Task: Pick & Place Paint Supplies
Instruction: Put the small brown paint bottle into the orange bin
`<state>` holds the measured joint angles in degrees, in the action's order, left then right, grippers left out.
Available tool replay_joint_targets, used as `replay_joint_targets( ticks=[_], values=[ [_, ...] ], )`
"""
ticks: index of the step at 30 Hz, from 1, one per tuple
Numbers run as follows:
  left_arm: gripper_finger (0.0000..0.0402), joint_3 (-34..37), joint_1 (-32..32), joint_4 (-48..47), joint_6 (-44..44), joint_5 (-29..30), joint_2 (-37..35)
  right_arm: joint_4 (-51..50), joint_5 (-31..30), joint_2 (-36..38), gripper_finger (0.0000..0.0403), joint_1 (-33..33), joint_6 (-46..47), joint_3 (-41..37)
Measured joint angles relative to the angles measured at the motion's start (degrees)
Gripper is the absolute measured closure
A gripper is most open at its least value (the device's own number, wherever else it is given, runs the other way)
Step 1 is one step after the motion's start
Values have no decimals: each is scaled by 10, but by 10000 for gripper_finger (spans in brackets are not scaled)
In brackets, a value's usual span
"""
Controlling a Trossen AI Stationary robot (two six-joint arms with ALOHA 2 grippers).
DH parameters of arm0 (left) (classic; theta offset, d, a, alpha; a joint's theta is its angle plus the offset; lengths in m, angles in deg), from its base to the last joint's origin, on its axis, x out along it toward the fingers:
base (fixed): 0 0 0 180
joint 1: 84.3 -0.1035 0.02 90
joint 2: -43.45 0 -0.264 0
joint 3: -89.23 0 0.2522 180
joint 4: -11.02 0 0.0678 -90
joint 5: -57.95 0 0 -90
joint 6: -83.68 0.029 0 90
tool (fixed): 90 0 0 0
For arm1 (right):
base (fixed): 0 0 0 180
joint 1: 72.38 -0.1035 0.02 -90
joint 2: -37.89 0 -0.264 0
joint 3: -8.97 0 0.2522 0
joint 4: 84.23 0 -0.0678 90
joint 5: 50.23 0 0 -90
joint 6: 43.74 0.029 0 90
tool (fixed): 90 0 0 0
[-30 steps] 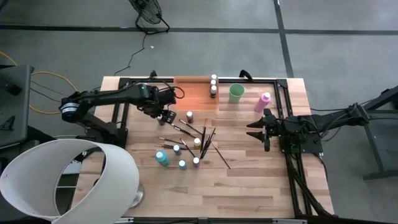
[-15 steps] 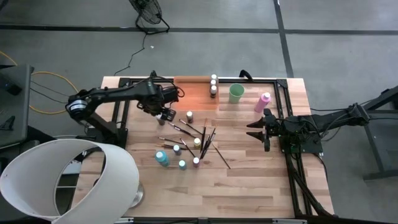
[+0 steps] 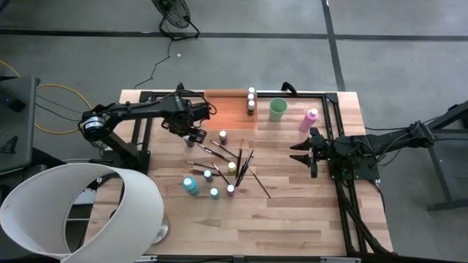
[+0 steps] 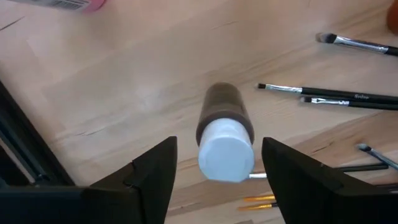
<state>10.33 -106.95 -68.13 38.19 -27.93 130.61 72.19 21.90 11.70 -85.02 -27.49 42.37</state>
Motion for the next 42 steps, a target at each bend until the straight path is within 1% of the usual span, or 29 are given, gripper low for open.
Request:
replay_joint_targets(
  ticks=[9,15,17,21,26,30,34,37,42],
  values=[
    [241,2,0,9,2,-2,0,0,0,0,247,0,0,0],
    [278,2,1,9,2,-20,0,0,0,0,247,0,0,0],
    [284,2,2,9,2,-21,0,0,0,0,247,0,0,0],
    [281,-7,2,7,8,-23,0,0,0,0,247,0,0,0],
    [277,-68,2,-6,29,-19,0,0,0,0,247,0,0,0],
    [282,-129,2,-25,41,3,0,0,0,0,247,0,0,0],
    [280,-188,2,-22,72,32,1,0,0,0,247,0,0,0],
    [280,-235,2,-20,106,46,25,0,0,0,247,0,0,0],
    [280,-331,1,-26,174,45,98,0,0,0,247,0,0,0]
  ],
)
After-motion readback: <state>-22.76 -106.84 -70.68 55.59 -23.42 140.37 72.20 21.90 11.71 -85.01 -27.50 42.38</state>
